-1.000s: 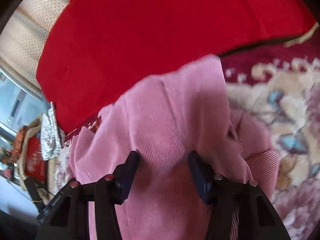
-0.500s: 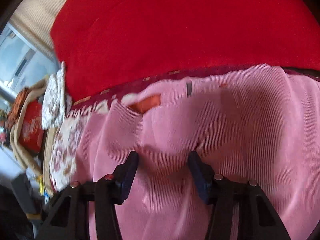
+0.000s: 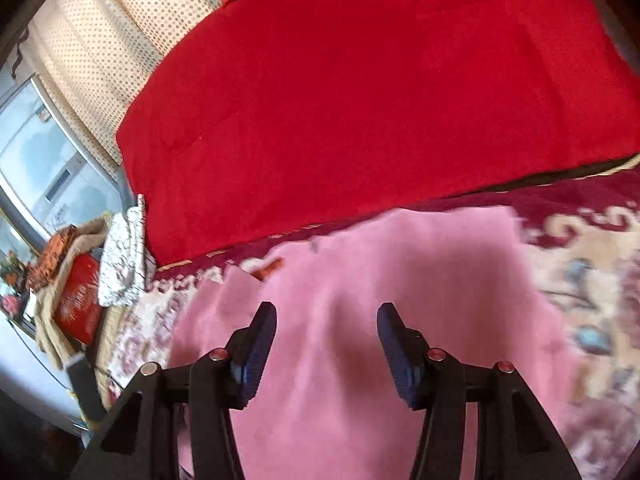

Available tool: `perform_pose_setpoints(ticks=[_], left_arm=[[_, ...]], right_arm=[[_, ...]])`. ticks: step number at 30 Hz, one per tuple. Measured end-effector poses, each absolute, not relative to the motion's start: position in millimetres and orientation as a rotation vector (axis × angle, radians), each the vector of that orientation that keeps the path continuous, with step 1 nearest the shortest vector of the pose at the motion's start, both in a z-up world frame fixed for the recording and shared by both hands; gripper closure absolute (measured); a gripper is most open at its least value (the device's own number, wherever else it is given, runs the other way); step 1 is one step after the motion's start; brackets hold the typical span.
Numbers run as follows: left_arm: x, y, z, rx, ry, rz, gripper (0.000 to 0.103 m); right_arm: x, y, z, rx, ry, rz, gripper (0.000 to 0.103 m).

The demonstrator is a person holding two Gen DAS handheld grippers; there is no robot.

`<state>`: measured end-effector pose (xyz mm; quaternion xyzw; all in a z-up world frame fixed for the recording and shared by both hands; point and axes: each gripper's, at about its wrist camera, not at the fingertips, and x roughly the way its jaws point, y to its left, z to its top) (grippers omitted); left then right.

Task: Fold large clothes

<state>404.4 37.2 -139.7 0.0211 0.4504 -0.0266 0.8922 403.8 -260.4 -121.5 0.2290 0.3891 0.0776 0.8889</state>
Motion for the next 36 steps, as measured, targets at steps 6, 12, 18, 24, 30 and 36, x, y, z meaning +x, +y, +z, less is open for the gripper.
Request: perform_pose_setpoints(ticks=[6, 12, 18, 24, 30, 36], left_arm=[[392.1, 52.8, -135.7, -0.073, 0.932, -0.046, 0.021], [355.0, 42.5, -113.5, -0.039, 0.823, -0.042, 0.021], [327.5, 34.0, -117.0, 0.030, 0.820, -0.001, 0.021], [336.1, 28.8, -140.9, 0.121, 0.866, 0.010, 0.019], [335.2, 26.9, -141.5, 0.142, 0.857, 0.016, 0.019], [331.6, 25.8, -142.4, 0.161, 0.840, 0.005, 0.019]], right_arm=[[370.7, -305.5, -167.9, 0.484, 0.972, 0.069, 0.047], [339.5, -312.3, -149.1, 0.511, 0.895, 0.120, 0.047], [313.0, -288.5, -150.7, 0.449, 0.905, 0.149, 0.046], [322.4, -277.4, -170.2, 0.396, 0.966, 0.139, 0.045], [315.2, -283.1, -151.6, 0.463, 0.859, 0.202, 0.044], [319.5, -263.1, -156.2, 0.395, 0.908, 0.201, 0.045]])
